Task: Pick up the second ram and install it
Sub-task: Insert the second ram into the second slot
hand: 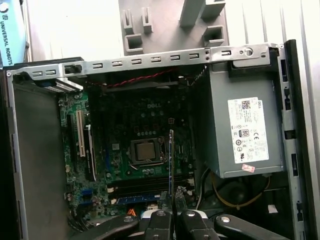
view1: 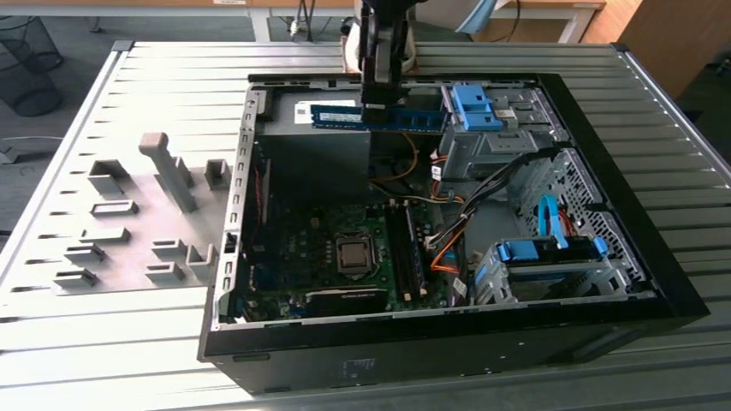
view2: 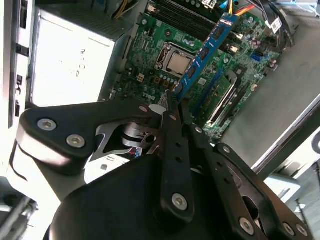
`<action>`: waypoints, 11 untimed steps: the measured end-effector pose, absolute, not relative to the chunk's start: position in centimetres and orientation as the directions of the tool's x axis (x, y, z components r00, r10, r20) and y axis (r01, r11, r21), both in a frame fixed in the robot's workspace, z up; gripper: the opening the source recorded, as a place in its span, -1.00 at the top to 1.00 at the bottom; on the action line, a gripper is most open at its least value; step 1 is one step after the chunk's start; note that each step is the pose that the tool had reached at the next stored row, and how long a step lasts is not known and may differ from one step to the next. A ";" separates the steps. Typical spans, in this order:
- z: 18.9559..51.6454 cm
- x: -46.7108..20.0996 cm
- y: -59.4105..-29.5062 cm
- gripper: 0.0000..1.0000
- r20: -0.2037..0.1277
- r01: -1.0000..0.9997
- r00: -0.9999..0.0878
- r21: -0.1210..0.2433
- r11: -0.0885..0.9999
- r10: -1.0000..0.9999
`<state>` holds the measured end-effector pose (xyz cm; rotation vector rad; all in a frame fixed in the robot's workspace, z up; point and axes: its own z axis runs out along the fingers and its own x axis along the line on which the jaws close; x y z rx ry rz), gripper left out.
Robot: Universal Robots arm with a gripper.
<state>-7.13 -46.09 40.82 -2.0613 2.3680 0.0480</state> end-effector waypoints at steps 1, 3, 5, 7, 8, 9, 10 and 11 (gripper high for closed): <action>40.8 -7.1 -46.1 0.73 -0.021 -0.988 -0.151 0.022 0.150 -0.988; 40.8 -7.1 -46.1 0.73 -0.020 -0.984 -0.176 0.022 0.176 -0.984; 40.8 -7.1 -46.1 0.73 -0.020 -0.979 -0.202 0.022 0.201 -0.979; 40.8 -7.1 -46.1 0.73 -0.019 -0.974 -0.228 0.021 0.227 -0.974; 40.8 -7.1 -46.1 0.73 -0.019 -0.971 -0.240 0.021 0.240 -0.971; 40.8 -7.1 -46.1 0.73 -0.018 -0.967 -0.253 0.021 0.252 -0.967; 40.8 -7.1 -46.1 0.73 -0.018 -0.964 -0.265 0.021 0.265 -0.964; 40.7 -7.1 -46.1 0.73 -0.017 -0.960 -0.278 0.021 0.278 -0.960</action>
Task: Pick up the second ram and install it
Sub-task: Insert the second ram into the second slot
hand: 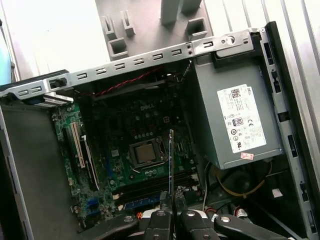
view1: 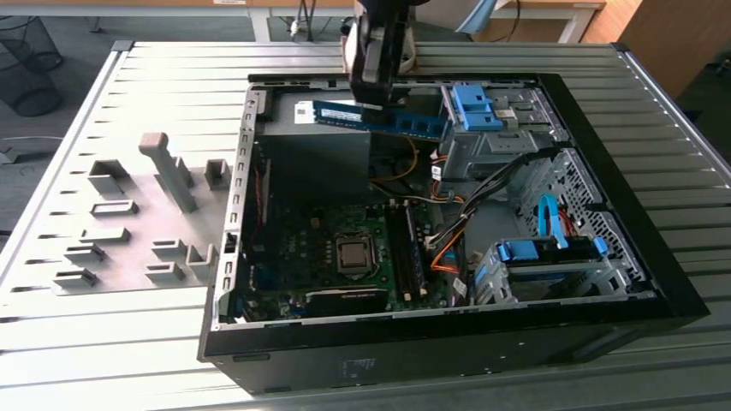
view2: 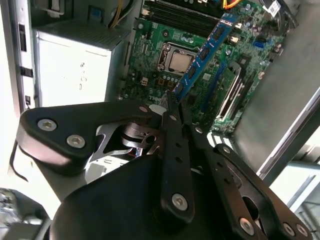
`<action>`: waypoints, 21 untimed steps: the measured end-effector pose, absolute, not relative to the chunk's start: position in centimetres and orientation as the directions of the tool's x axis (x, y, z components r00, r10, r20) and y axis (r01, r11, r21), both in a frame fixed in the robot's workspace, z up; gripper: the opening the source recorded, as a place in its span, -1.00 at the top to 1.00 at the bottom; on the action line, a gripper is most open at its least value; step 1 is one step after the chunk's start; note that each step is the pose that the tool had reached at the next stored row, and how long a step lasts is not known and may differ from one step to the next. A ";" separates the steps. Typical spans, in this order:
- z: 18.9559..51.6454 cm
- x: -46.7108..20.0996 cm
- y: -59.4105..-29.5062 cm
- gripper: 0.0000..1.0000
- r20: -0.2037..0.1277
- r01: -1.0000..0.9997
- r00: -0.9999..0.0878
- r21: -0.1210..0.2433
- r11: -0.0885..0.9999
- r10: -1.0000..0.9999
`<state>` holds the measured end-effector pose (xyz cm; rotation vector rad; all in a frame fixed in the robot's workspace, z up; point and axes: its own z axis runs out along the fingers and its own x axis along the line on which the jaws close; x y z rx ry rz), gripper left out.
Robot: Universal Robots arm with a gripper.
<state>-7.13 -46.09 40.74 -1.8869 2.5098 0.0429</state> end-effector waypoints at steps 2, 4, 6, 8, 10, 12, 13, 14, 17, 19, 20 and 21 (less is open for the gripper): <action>40.7 -7.1 -46.1 0.73 -0.017 -0.953 -0.304 0.021 0.303 -0.953; 40.7 -7.1 -46.1 0.73 -0.016 -0.944 -0.329 0.021 0.328 -0.944; 40.7 -7.1 -46.1 0.73 -0.015 -0.935 -0.353 0.020 0.353 -0.935; 40.7 -7.1 -46.1 0.73 -0.014 -0.925 -0.379 0.020 0.379 -0.925; 40.7 -7.1 -46.1 0.73 -0.014 -0.915 -0.404 0.020 0.404 -0.915; 40.7 -7.1 -46.1 0.73 -0.013 -0.903 -0.429 0.019 0.429 -0.903; 40.6 -7.1 -46.1 0.73 -0.012 -0.897 -0.443 0.019 0.442 -0.897; 40.6 -7.1 -46.1 0.73 -0.012 -0.890 -0.455 0.019 0.455 -0.890; 40.6 -7.1 -46.1 0.73 -0.009 -0.870 -0.493 0.017 0.493 -0.870; 40.6 -7.1 -46.1 0.73 -0.008 -0.857 -0.516 0.016 0.515 -0.857; 40.5 -7.1 -46.1 0.73 -0.007 -0.849 -0.528 0.016 0.528 -0.849; 40.5 -7.1 -46.1 0.73 -0.006 -0.842 -0.540 0.015 0.540 -0.842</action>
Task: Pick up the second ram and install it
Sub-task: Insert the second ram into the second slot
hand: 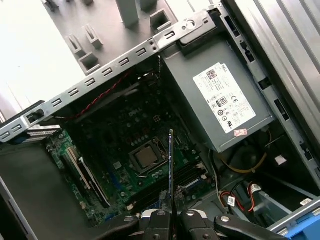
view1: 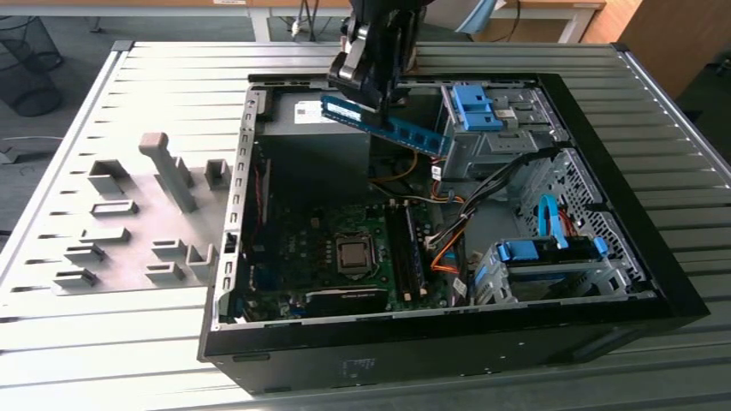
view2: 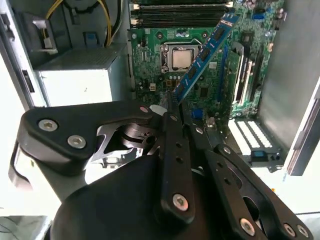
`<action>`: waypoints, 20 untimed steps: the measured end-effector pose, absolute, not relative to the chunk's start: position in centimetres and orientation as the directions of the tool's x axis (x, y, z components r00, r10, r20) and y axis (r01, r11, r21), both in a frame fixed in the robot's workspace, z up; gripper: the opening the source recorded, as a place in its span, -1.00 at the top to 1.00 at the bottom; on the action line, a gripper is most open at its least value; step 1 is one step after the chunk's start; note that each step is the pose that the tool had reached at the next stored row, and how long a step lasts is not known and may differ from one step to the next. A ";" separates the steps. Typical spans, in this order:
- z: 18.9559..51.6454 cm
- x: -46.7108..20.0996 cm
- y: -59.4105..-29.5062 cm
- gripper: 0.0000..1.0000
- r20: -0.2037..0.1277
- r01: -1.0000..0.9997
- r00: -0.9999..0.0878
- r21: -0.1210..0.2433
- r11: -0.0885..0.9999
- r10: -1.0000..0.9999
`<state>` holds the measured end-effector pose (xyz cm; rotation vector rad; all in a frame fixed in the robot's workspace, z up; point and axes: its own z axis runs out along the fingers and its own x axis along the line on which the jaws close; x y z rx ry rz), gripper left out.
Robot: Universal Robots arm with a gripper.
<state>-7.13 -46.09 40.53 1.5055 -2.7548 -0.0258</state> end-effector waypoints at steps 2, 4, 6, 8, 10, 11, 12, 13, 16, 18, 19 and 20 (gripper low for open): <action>40.5 -7.1 -46.1 0.73 -0.005 -0.825 -0.565 0.015 0.565 -0.825; 40.4 -7.1 -46.1 0.73 -0.004 -0.808 -0.590 0.014 0.590 -0.808; 40.4 -7.1 -46.1 0.73 -0.003 -0.788 -0.615 0.014 0.615 -0.788; 40.3 -7.1 -46.1 0.73 -0.003 -0.768 -0.640 0.013 0.640 -0.768; 40.3 -7.1 -46.1 0.73 -0.002 -0.747 -0.665 0.013 0.665 -0.747; 40.2 -7.1 -46.1 0.73 -0.002 -0.736 -0.677 0.013 0.677 -0.736; 40.2 -7.1 -46.1 0.73 -0.002 -0.724 -0.690 0.012 0.690 -0.724; 40.2 -7.1 -46.1 0.73 -0.002 -0.712 -0.702 0.012 0.702 -0.713; 40.1 -7.1 -46.1 0.73 -0.001 -0.677 -0.736 0.011 0.736 -0.677; 40.0 -7.1 -46.1 0.73 -0.001 -0.653 -0.757 0.011 0.757 -0.653; 40.0 -7.1 -46.1 0.73 0.000 -0.640 -0.769 0.011 0.769 -0.640; 40.0 -7.1 -46.1 0.73 0.000 -0.627 -0.779 0.010 0.779 -0.627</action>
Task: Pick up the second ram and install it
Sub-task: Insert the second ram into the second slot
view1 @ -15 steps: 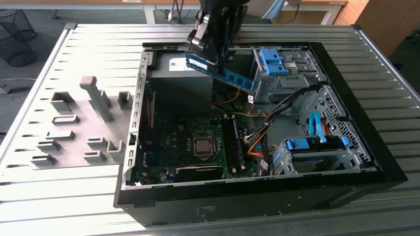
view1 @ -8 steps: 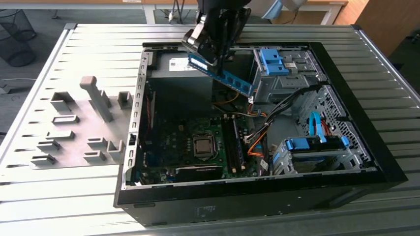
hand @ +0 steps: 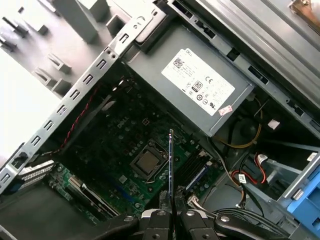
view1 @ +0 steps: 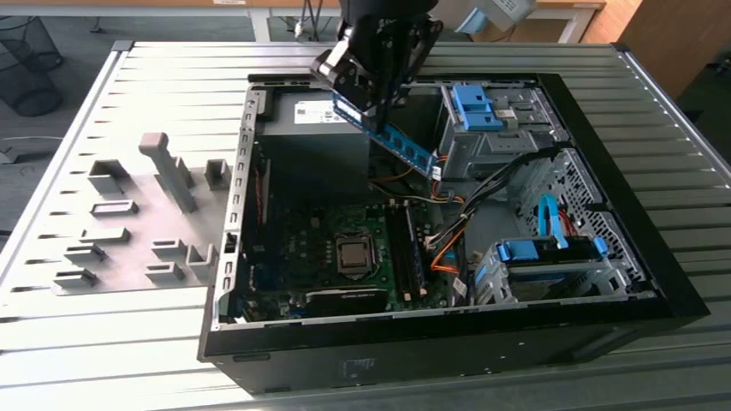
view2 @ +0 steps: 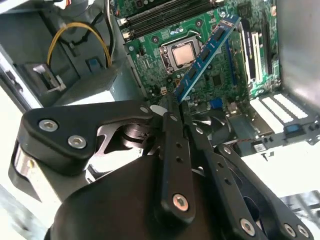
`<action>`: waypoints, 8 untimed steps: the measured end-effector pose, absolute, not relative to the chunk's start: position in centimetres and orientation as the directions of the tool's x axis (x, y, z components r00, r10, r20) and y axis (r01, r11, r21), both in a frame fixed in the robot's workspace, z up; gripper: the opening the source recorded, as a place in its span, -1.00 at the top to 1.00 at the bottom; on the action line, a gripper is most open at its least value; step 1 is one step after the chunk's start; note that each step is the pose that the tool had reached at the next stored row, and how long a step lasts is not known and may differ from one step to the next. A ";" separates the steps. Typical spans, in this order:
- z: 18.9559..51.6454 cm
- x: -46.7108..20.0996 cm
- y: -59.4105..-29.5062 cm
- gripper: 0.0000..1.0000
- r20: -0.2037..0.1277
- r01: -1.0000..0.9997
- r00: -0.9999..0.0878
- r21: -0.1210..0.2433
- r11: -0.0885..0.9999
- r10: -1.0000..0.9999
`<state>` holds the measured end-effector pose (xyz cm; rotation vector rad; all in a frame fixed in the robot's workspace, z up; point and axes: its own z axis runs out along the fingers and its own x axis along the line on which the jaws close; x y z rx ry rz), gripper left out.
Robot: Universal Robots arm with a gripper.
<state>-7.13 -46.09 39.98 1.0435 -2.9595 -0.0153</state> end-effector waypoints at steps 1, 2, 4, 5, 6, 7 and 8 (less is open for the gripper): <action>40.0 -7.1 -46.1 0.73 0.000 -0.615 -0.788 0.010 0.788 -0.615; 39.9 -7.1 -46.1 0.73 0.000 -0.602 -0.798 0.010 0.798 -0.602; 39.9 -7.1 -46.1 0.73 0.001 -0.577 -0.817 0.009 0.817 -0.577; 39.8 -7.1 -46.1 0.73 0.001 -0.562 -0.827 0.009 0.827 -0.562; 39.8 -7.1 -46.1 0.73 0.001 -0.549 -0.836 0.009 0.836 -0.549; 39.8 -7.1 -46.1 0.73 0.001 -0.535 -0.845 0.008 0.845 -0.535; 39.8 -7.1 -46.1 0.73 0.002 -0.521 -0.853 0.008 0.853 -0.522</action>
